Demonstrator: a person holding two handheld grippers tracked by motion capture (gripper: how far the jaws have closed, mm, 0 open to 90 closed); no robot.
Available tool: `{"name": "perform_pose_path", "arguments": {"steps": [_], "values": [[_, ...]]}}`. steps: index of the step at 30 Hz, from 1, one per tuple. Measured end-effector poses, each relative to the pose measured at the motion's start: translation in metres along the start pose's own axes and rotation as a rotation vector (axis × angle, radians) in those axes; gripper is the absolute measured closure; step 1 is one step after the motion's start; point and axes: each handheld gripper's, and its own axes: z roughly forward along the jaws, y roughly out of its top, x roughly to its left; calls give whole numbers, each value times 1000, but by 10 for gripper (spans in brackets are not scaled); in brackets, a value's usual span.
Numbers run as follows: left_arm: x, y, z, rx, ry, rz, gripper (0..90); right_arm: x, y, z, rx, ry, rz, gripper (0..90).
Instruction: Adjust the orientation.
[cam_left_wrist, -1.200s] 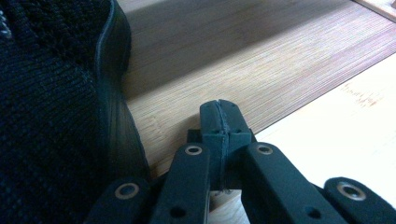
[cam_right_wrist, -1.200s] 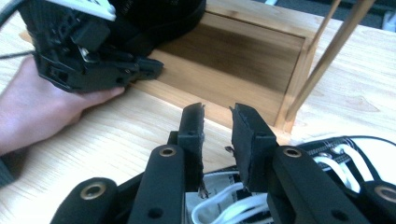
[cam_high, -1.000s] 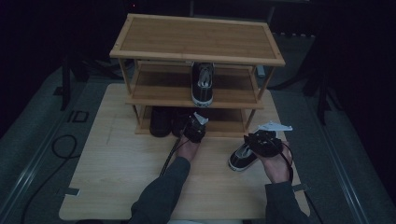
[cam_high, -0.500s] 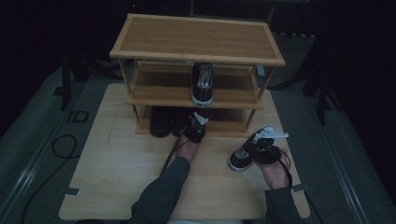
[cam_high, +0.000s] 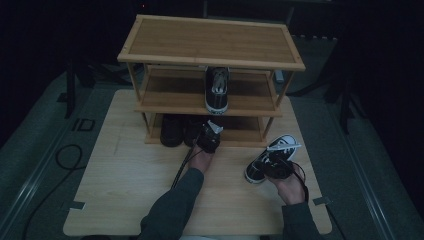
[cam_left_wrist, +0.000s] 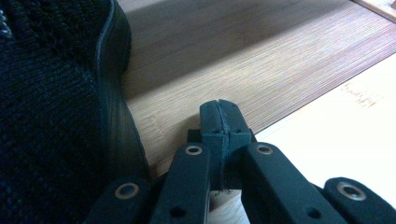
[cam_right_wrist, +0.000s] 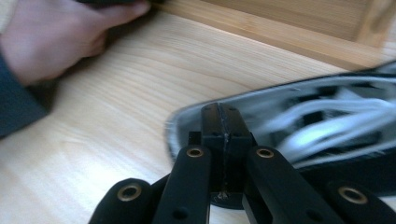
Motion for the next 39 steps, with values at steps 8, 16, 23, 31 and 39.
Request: {"name": "perform_pose_path", "arguments": {"steps": [8, 16, 23, 31, 39], "values": [[0, 0, 0, -1, -2, -3, 900, 7, -3, -8, -14, -8, -14, 900], [0, 0, 0, 0, -1, -1, 900, 12, -4, -19, -16, -20, -46, 900], [0, 0, 0, 0, -1, -2, 900, 27, -7, -23, 21, 29, -124, 900], [0, 0, 0, 0, -3, -4, 900, 22, -6, -24, -20, 25, -89, 886], [0, 0, 0, 0, -2, -3, 900, 6, 2, -34, -120, -243, -30, 719]]}}
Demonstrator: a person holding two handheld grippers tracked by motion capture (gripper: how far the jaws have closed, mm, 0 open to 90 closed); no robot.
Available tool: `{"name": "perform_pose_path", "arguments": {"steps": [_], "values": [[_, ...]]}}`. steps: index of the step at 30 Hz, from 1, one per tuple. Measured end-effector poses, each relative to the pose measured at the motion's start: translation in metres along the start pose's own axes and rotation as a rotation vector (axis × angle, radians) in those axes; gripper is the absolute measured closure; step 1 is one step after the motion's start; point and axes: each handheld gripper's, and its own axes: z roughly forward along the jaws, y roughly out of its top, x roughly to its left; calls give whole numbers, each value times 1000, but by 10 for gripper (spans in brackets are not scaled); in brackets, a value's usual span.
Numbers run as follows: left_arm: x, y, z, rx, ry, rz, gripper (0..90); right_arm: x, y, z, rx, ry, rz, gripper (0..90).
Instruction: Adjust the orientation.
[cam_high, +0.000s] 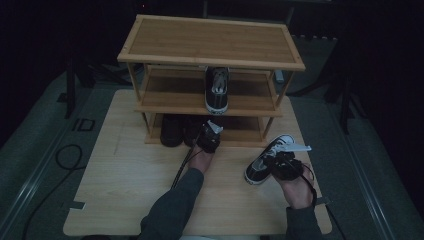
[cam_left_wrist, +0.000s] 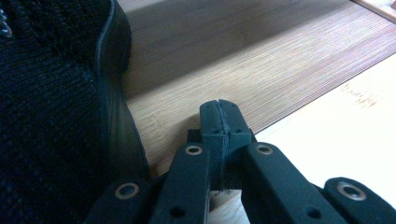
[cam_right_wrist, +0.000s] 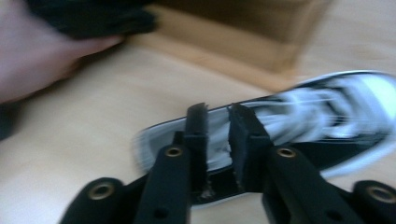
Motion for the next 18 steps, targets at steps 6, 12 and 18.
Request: {"name": "perform_pose_path", "arguments": {"steps": [6, 12, 18], "values": [[0, 0, 0, 0, 0, 0, 900, -14, 0, 9, -35, -179, 77, 563], [0, 0, 0, 0, 0, 0, 900, -22, -2, 25, -2, -176, 148, 495], [0, 0, 0, 0, 0, 0, 900, -24, -4, 24, 2, -153, 178, 504]]}}
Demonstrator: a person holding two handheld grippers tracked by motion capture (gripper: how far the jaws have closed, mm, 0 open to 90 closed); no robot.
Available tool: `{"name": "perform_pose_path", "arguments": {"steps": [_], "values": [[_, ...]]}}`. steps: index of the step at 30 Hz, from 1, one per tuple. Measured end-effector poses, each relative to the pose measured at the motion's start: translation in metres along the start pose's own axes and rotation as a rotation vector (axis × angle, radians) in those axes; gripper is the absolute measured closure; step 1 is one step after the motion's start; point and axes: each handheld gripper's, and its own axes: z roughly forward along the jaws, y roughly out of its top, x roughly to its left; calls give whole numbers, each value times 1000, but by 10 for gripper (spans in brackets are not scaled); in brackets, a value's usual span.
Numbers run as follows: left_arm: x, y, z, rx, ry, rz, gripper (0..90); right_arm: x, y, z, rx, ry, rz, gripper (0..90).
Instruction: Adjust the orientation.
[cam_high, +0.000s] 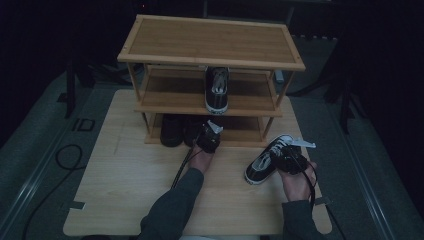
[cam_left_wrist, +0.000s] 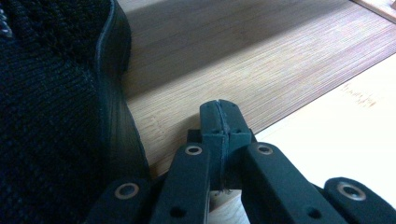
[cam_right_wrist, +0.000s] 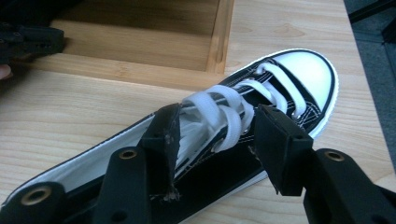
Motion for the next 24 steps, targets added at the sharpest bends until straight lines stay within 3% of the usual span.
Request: {"name": "perform_pose_path", "arguments": {"steps": [6, 8, 9, 15, 18, 21, 24], "values": [[0, 0, 0, 0, -1, -1, 900, 1, -1, 0, 15, -6, 6, 502], [0, 0, 0, 0, -1, 0, 900, 0, -4, -1, 18, -10, 3, 542], [0, 0, 0, 0, -1, 0, 900, -1, -6, -1, 24, -30, -1, 541], [0, 0, 0, 0, 0, 1, 900, -4, -8, 8, 53, -20, 8, 553], [0, 0, 0, 0, -2, 0, 900, -1, -8, 19, 92, -12, 10, 659], [0, 0, 0, 0, -3, 0, 900, -1, -9, 15, 92, -22, 10, 750], [0, 0, 0, 0, -2, 0, 900, -2, -12, 10, 78, -34, 3, 785]]}}
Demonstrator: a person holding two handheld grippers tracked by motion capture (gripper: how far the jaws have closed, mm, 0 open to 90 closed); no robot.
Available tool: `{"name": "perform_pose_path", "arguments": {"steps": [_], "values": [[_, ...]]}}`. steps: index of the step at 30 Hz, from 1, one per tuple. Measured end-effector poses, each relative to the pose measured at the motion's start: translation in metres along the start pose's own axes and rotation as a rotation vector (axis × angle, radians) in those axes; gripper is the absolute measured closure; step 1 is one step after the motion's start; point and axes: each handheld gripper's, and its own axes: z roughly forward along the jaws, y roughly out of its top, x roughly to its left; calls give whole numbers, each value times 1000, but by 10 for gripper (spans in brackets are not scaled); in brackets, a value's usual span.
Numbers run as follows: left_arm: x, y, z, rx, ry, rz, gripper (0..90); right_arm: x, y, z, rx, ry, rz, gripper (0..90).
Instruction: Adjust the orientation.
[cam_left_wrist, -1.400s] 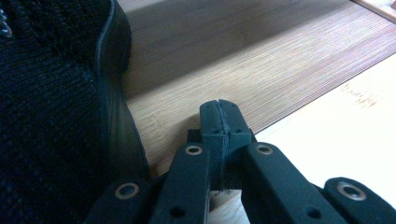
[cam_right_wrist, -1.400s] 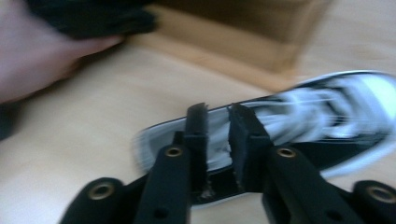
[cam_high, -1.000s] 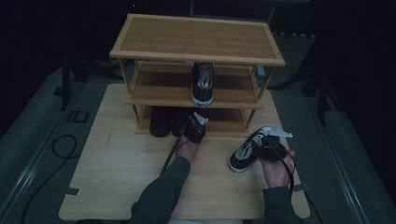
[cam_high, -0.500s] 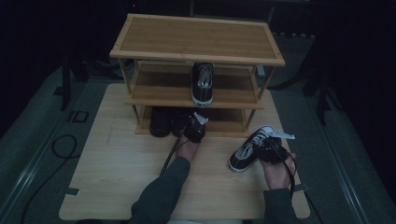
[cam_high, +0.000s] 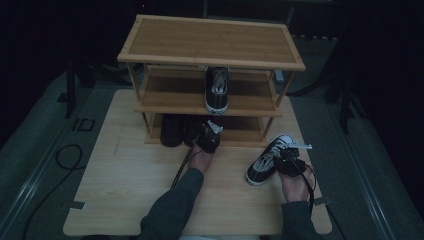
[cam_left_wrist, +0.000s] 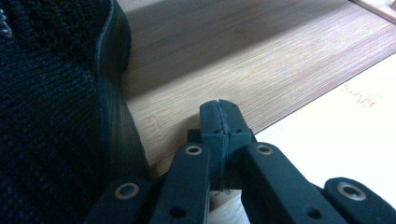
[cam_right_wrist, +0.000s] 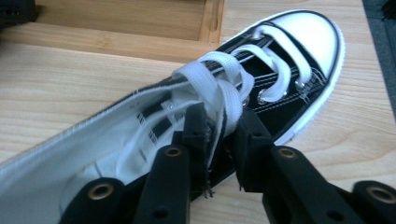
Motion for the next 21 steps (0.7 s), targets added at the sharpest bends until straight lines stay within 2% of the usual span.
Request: {"name": "perform_pose_path", "arguments": {"steps": [6, 10, 15, 21], "values": [[0, 0, 0, 0, 0, 0, 900, -1, -4, -10, -24, -7, -8, 845], [0, 0, 0, 0, 0, 1, 900, -4, -7, -15, -21, 25, -2, 850], [0, 0, 0, 1, 2, 4, 900, -8, -12, -26, -29, 97, 3, 855], [0, 0, 0, 1, 4, 6, 900, -3, -14, -42, -74, 125, -19, 861]]}}
